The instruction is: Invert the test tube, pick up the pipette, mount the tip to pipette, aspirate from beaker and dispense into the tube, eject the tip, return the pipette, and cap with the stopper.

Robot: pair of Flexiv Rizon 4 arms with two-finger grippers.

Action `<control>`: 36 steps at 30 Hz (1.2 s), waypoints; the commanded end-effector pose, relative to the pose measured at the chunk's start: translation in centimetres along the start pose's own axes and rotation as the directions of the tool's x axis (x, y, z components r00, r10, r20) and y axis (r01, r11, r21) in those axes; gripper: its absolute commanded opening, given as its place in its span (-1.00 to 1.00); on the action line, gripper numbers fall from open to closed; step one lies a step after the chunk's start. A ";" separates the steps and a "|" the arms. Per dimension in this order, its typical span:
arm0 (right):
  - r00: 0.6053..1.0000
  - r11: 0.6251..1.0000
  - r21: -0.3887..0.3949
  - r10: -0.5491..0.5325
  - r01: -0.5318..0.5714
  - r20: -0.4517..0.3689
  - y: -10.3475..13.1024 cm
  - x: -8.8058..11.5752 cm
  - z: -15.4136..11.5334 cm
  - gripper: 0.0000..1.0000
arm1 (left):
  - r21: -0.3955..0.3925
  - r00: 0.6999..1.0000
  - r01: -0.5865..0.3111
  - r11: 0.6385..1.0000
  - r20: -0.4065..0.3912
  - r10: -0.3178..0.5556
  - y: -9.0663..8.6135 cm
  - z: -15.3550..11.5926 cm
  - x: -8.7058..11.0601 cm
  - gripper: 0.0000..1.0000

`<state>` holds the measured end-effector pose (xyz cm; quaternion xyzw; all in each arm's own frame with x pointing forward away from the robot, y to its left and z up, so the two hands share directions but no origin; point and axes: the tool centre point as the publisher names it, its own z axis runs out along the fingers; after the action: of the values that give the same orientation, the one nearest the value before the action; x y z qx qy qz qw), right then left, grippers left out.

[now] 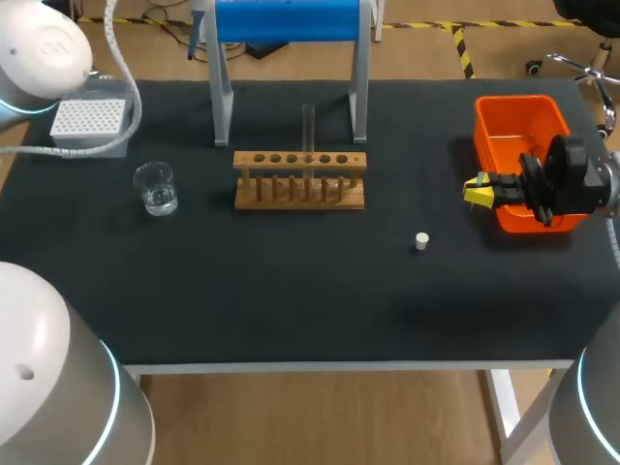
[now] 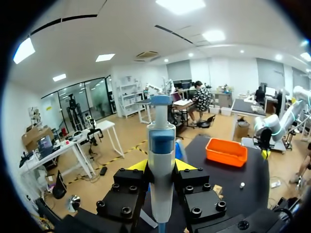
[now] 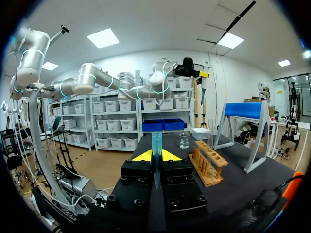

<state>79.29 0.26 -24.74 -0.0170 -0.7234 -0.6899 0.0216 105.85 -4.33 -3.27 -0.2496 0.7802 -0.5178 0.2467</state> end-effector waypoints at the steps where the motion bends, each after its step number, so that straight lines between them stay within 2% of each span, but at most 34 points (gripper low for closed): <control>1: 1.000 1.000 0.001 -0.001 0.001 0.002 0.0 0.1 0.0 -1.00 | 0.001 0.994 -0.002 1.000 -0.109 0.002 0.0 -0.1 -0.3 -1.00; 25: 1.000 1.000 0.001 -0.001 0.001 0.002 0.0 0.1 0.0 -1.00 | 0.001 0.994 -0.002 1.000 -0.109 0.002 0.0 -0.1 -0.3 -1.00; 29: 1.000 1.000 0.001 -0.001 0.001 0.002 0.0 0.1 0.0 -1.00 | 0.043 0.988 -0.013 0.999 -0.150 0.020 -1.4 -1.4 1.0 -1.00; 36: 1.000 1.000 0.001 -0.001 0.001 0.002 0.0 0.1 0.0 -1.00 | 0.063 0.971 -0.024 0.998 -0.236 0.038 -1.5 -3.5 4.0 -1.00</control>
<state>79.29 0.26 -24.74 -0.0170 -0.7234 -0.6899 0.0216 102.27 -6.03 -1.34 -0.1712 0.7935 -0.5590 0.1688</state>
